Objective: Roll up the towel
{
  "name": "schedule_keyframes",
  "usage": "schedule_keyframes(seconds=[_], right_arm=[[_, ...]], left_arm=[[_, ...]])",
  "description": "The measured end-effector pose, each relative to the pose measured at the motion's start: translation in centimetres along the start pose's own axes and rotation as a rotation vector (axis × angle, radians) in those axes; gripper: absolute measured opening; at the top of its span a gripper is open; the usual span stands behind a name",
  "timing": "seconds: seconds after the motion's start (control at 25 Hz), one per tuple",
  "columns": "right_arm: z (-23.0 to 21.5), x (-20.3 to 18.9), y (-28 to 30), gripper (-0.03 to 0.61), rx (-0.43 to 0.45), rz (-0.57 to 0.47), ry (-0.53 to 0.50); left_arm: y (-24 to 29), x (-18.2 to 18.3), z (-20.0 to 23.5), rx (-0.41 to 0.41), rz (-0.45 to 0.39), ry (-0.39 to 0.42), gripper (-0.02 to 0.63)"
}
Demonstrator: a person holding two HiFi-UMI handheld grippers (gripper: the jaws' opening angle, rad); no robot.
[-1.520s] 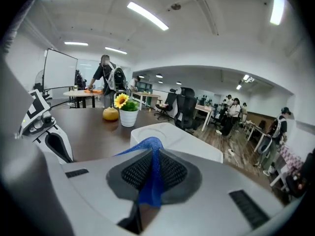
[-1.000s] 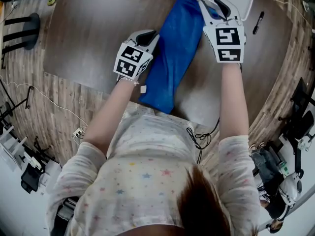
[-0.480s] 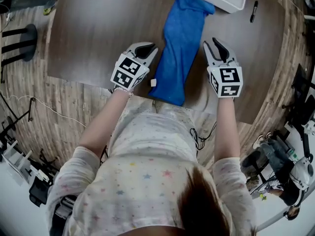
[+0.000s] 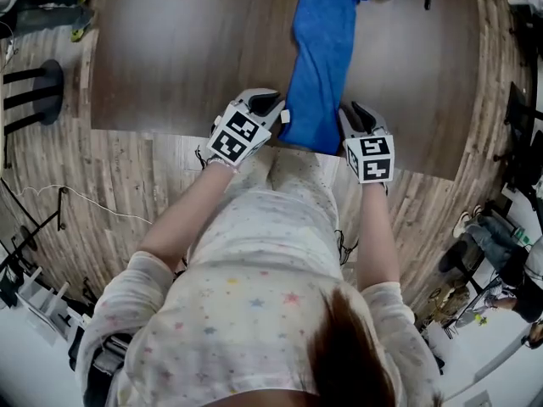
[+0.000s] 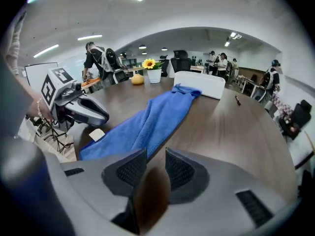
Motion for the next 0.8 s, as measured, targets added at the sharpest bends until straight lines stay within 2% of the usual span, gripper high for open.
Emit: schedule_keyframes(seconds=[0.2,0.4,0.56,0.76,0.8], right_arm=[[0.9,-2.2,-0.7,0.114,-0.044,0.023,0.042],[-0.1,-1.5,-0.2,0.110,-0.043,0.004,0.106],[0.7,-1.4,1.1,0.104,-0.007,0.048,0.061],[1.7,-1.3,1.3,0.024,0.036,0.060,0.005],[1.6,-1.3,1.2,0.017,0.041,0.056,0.003]], left_arm=[[-0.2,-0.3,-3.1,-0.060,0.008,0.040,0.048],[0.4,0.0,-5.3,-0.086,0.046,0.066,0.106],[1.1,-1.2,-7.1,-0.093,0.118,0.100,0.149],[1.3,-1.8,-7.2,-0.053,0.170,0.135,0.143],[1.3,-1.9,-7.3,-0.063,0.171,0.126,0.101]])
Point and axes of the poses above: the fingertips, and each gripper's own axes: y forward along the fingers, z to its left, x out of its top, the point moved 4 cm from there along -y, backward along the fingers, and after that the axes turned 11 degrees about y, right-handed, at the moved point
